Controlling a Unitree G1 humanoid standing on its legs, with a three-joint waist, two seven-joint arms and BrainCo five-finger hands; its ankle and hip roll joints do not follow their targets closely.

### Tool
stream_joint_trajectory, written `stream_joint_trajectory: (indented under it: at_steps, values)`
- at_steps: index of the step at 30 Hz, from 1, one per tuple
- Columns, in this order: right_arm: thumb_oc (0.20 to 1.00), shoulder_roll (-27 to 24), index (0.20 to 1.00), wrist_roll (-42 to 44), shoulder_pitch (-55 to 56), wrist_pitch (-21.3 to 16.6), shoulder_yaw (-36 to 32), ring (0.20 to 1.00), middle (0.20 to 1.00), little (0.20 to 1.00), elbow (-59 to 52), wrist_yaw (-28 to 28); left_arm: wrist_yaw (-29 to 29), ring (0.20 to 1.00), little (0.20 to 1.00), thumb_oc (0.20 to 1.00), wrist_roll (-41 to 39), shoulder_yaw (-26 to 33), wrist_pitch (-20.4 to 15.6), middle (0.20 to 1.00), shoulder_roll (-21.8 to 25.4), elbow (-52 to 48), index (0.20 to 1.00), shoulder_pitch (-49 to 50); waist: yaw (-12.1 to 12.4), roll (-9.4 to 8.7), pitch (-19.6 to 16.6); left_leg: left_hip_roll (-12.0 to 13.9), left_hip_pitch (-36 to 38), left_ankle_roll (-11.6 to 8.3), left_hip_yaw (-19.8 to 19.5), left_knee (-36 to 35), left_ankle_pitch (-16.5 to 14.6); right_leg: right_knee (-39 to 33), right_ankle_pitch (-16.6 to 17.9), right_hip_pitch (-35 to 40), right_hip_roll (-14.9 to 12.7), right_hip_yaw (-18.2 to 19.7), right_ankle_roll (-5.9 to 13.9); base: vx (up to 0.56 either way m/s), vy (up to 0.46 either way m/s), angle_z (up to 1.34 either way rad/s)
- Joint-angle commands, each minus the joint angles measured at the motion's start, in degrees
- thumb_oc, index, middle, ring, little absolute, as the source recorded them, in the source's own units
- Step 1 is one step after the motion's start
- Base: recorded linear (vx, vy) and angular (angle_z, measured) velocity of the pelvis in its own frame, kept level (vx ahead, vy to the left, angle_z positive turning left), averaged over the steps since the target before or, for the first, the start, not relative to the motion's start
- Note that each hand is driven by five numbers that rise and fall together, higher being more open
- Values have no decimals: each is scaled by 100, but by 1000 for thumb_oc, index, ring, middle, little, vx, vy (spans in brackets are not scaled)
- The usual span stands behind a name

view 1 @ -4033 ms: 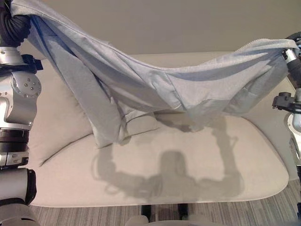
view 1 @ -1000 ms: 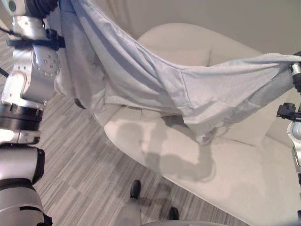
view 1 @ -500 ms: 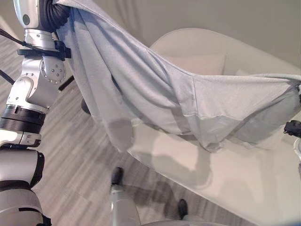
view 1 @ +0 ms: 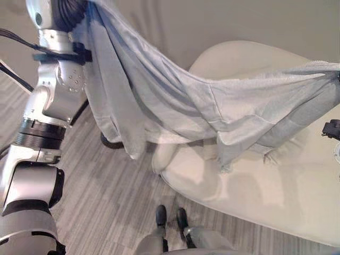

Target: Hang the clothes on the sofa on the clothes rack.

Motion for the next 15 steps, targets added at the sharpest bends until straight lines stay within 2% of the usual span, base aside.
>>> stream_joint_trajectory:
  at_steps: [1,2,3,4,5,7,8,9,10,11,13,15]
  values:
    - [200,-402,200,133,-226,-204,-244,200,200,200,50,-114,55,200,200,200,81,390,-210,200,128,-188,200,-392,139,-37,-289,280,300,-421,192,120,-602,-269,-453,967,-6,108,632,22,47,6]
    - [200,-470,200,186,-293,-215,-216,200,200,200,45,-89,59,200,200,200,53,405,-213,200,128,-223,200,-402,191,-89,-186,190,164,-378,19,597,-677,-211,-443,975,-53,199,573,0,0,0]
    - [200,-477,200,192,-306,-217,-214,200,200,200,53,-87,60,200,200,200,52,410,-213,200,129,-225,200,-404,182,-93,-165,182,122,-374,15,714,-740,-208,-457,990,-61,194,574,-50,125,5]
    - [200,-563,200,242,-313,-222,-250,200,200,200,54,-72,107,200,200,200,-26,492,-264,200,-13,-204,200,-330,155,-147,-30,264,-209,-493,-9,1180,-812,-216,-492,1038,-230,179,593,-17,203,13]
    - [200,-598,200,233,-238,-194,-269,200,200,200,49,-70,100,200,200,200,-39,443,-254,200,-16,-154,200,-399,134,-117,-47,533,-391,-496,124,1144,-762,-271,-580,1083,-371,80,660,-9,202,8]
    - [200,-591,200,232,-218,-189,-288,200,200,200,38,-69,107,200,200,200,-42,412,-256,200,-19,-133,200,-427,138,-121,-77,532,-412,-499,121,1127,-754,-283,-575,1062,-372,74,663,49,109,26]
    - [200,-593,200,224,-145,-197,-318,200,200,200,27,-108,151,200,200,200,-62,331,-250,200,90,-29,200,-566,149,-88,-136,926,-517,-605,137,870,-525,-342,-652,1062,-584,-14,739,144,274,41]
    - [200,-594,200,202,-30,-205,-429,200,200,200,34,-206,199,200,200,200,-108,163,-286,200,97,94,200,-777,88,-50,-181,1291,-671,-758,183,462,-104,-421,-759,1076,-750,-118,790,213,379,29]
    - [200,-583,200,177,23,-216,-473,200,200,200,26,-271,256,200,200,200,-124,61,-310,200,106,144,200,-889,65,-36,-201,1443,-769,-847,191,287,62,-474,-816,1116,-841,-171,829,160,257,33]
    - [200,-573,200,170,38,-217,-488,200,200,200,22,-282,270,200,200,200,-128,26,-316,200,103,169,200,-924,64,-44,-213,1442,-764,-862,181,242,93,-490,-816,1115,-840,-185,829,155,192,32]
    - [200,-496,200,107,119,-204,-528,200,200,200,8,-349,332,200,200,200,-138,-89,-330,200,149,188,200,-1009,84,8,-255,1595,-801,-1003,36,169,229,-608,-887,1296,-1003,-172,925,211,272,15]
    - [200,-449,200,23,225,-167,-594,200,200,200,-17,-307,317,200,200,200,-69,-49,-326,200,178,116,200,-994,60,118,-309,1615,-704,-1069,-49,135,154,-685,-836,1413,-1187,-137,1059,240,375,-32]
